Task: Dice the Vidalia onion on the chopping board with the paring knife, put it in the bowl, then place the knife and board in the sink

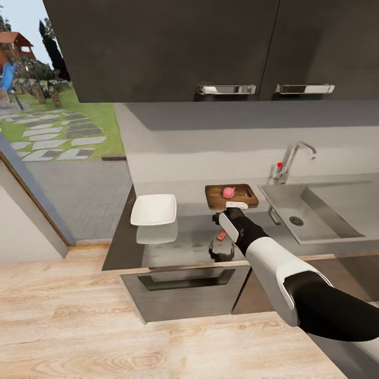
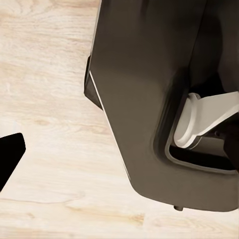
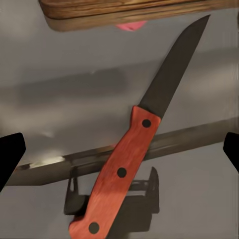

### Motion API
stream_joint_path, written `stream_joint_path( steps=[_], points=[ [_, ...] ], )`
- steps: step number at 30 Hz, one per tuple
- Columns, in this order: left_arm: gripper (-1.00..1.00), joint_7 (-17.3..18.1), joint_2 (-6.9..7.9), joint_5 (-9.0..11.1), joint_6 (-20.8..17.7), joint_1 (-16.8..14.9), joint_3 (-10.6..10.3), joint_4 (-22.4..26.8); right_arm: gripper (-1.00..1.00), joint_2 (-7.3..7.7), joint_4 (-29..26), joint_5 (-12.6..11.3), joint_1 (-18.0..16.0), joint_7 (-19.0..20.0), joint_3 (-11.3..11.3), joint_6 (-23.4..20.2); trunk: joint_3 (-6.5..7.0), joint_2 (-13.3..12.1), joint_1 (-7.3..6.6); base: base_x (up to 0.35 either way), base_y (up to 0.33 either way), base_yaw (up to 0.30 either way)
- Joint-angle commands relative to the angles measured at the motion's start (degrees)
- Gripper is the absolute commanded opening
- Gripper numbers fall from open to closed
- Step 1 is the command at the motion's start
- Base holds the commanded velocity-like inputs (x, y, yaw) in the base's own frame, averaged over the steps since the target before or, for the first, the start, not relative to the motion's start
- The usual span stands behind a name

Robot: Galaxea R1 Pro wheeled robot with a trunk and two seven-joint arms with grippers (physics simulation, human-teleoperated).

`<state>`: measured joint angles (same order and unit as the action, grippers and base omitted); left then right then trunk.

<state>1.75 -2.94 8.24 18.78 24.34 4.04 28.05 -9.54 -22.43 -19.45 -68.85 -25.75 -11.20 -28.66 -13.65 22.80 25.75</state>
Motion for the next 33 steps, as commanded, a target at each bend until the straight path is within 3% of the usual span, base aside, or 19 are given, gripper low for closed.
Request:
stream_joint_path(
  steps=[1,14,33],
  points=[
    [1.00,0.2,-0.05,0.3,0.0,0.0,0.2,0.1,1.00,0.04,-0.1,-0.6,-0.1,-0.4,-0.5,-0.3,-0.20,0.1,0.03,0.000,0.000,0.060],
    [1.00,0.2,-0.05,0.3,0.0,0.0,0.2,0.1,1.00,0.11,-0.1,-0.5,-0.1,-0.4,-0.5,-0.3,-1.37,0.1,0.03,0.000,-0.001,0.061],
    [1.00,0.2,-0.05,0.3,0.0,0.0,0.2,0.0,1.00,0.10,-0.1,-0.6,-0.1,-0.4,-0.5,-0.3,-2.59,0.1,0.03,0.000,-0.092,0.024]
  ],
)
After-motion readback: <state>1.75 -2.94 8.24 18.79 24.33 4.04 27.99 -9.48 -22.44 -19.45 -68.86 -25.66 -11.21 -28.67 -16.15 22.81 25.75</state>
